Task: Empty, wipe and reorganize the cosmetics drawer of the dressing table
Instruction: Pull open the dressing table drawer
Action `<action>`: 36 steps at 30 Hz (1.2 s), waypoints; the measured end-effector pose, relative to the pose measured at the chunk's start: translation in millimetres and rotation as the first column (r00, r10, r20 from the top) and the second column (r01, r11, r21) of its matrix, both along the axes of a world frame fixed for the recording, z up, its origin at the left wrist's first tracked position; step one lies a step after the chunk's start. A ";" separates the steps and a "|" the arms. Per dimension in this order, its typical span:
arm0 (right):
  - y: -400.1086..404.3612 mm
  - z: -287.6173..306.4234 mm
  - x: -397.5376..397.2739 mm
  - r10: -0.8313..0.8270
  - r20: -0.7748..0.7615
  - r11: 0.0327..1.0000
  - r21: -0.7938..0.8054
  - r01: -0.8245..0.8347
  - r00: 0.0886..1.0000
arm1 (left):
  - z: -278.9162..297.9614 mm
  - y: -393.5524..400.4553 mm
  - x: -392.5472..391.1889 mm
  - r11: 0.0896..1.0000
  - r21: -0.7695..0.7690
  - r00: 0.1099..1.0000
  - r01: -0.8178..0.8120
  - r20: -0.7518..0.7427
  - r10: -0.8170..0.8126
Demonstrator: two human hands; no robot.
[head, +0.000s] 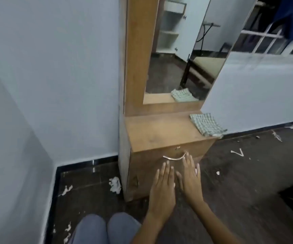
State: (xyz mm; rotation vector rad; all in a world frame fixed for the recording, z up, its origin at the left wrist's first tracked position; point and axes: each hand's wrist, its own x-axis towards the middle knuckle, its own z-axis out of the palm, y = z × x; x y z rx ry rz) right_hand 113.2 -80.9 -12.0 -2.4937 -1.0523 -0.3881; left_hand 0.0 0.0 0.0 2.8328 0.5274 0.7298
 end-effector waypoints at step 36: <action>-16.1 85.6 -50.9 -0.085 -0.071 0.946 0.307 0.103 0.994 | 64.1 -20.8 -39.0 0.988 -0.155 0.975 -0.012 -0.221 -0.023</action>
